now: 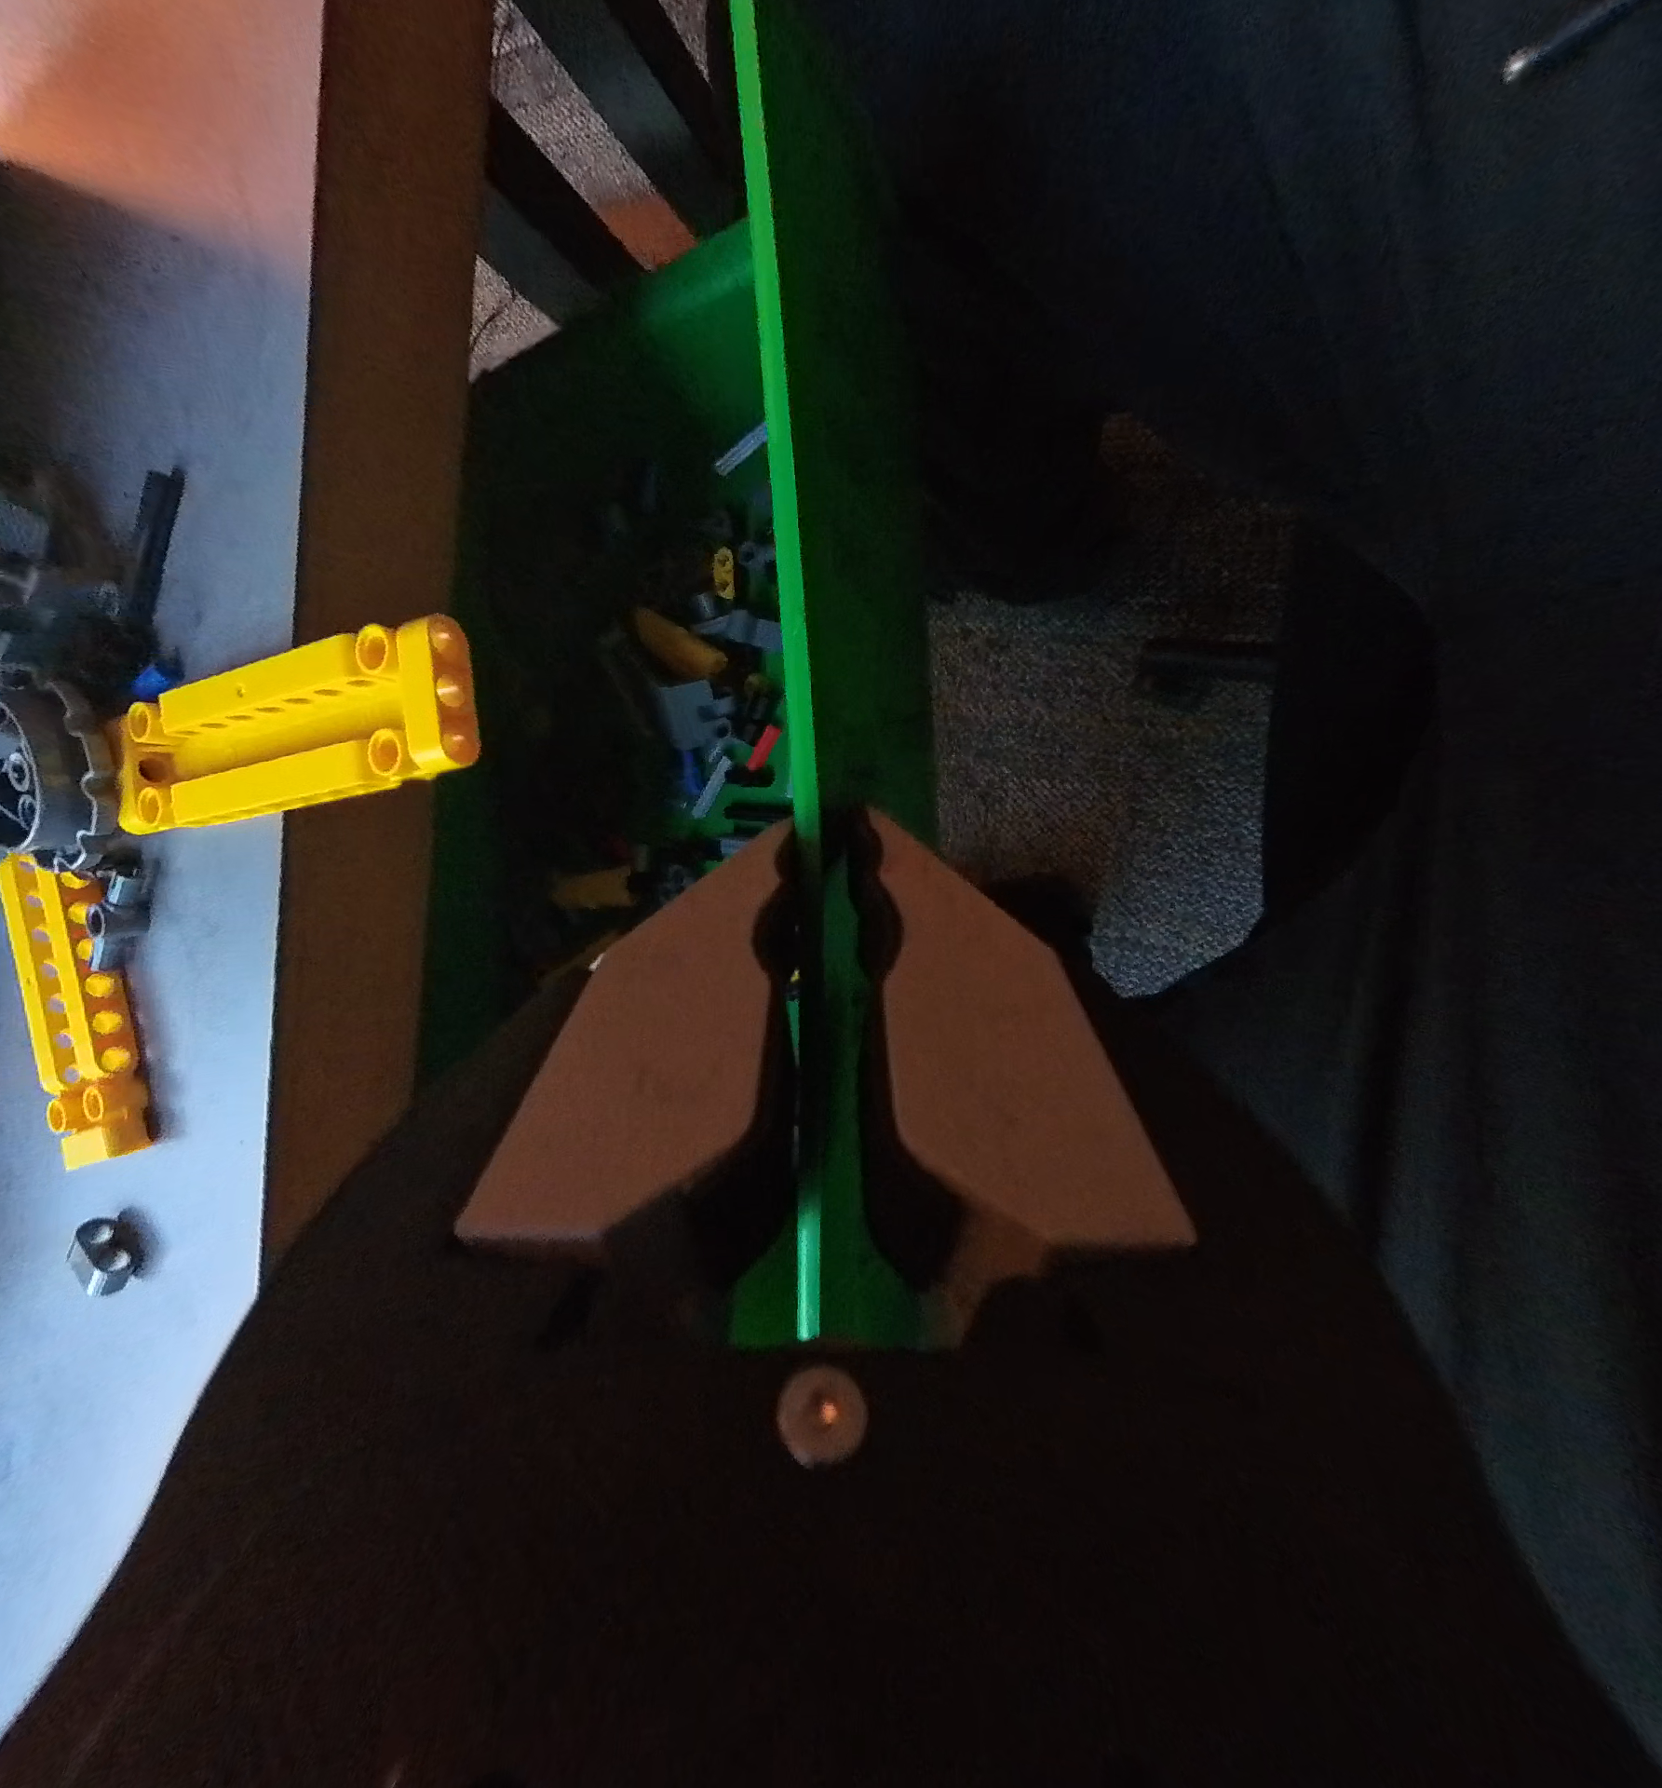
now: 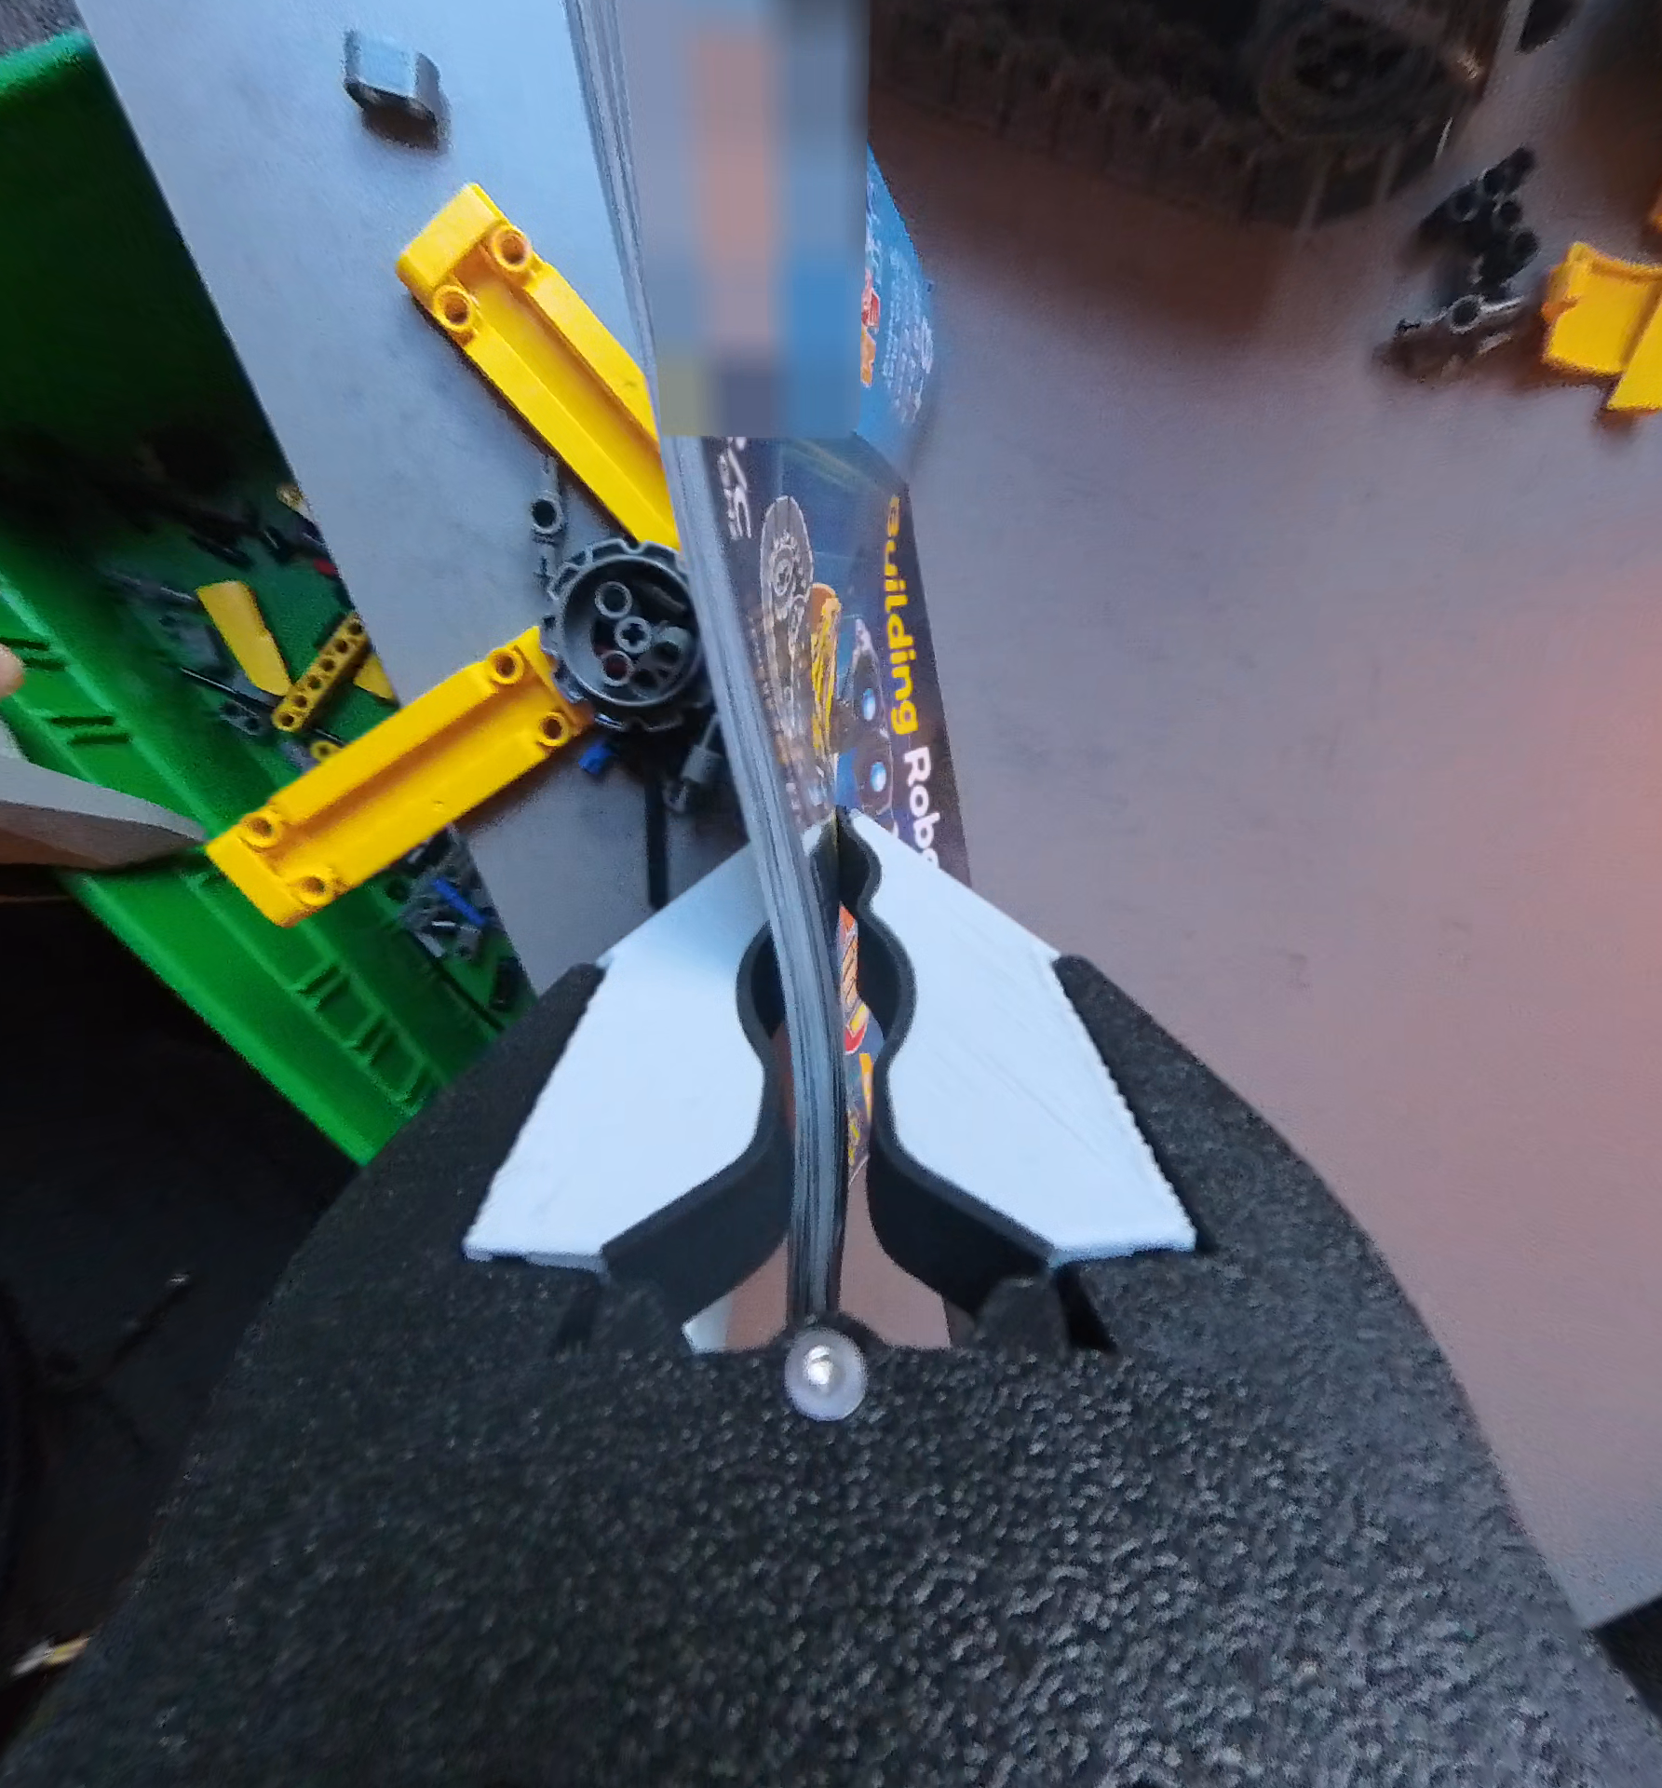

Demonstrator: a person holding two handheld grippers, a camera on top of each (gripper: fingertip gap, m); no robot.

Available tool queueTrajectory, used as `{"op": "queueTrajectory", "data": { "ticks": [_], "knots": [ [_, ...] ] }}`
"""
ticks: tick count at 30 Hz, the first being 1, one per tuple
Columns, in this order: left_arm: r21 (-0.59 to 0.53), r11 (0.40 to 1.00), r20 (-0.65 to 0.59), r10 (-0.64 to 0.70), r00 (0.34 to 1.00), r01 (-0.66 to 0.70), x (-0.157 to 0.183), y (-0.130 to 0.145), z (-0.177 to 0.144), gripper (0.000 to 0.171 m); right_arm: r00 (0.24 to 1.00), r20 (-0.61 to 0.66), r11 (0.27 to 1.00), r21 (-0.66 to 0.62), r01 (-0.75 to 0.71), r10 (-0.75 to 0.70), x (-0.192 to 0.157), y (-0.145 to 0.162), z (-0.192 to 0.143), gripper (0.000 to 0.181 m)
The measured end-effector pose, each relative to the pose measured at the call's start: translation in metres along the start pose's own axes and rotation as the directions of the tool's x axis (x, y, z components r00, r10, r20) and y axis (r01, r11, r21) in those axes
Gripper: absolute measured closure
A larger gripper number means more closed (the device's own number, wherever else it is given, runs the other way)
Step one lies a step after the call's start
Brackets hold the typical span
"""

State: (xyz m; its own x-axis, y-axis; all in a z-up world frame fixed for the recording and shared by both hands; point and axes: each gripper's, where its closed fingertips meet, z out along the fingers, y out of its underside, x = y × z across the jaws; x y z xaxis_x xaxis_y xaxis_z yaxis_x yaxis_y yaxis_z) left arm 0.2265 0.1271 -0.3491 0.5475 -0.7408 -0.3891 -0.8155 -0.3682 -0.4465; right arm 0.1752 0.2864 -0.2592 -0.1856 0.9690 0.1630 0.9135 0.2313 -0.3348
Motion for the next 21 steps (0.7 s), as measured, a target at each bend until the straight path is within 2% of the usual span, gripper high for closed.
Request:
{"op": "queueTrajectory", "data": {
  "ticks": [6, 21],
  "knots": [
    [-0.01, 1.0, -0.006, -0.009, 1.0, 0.009, 0.002, 0.003, -0.002, 0.165, 0.995, 0.038, 0.996, 0.02, -0.088, 0.087, -0.021, 0.0, -0.002, 0.181],
    [-0.001, 1.0, -0.018, -0.016, 1.0, 0.016, 0.008, 0.004, -0.009, 0.165, 0.996, 0.055, 0.994, 0.074, -0.078, 0.074, -0.058, -0.007, -0.011, 0.181]
  ]
}}
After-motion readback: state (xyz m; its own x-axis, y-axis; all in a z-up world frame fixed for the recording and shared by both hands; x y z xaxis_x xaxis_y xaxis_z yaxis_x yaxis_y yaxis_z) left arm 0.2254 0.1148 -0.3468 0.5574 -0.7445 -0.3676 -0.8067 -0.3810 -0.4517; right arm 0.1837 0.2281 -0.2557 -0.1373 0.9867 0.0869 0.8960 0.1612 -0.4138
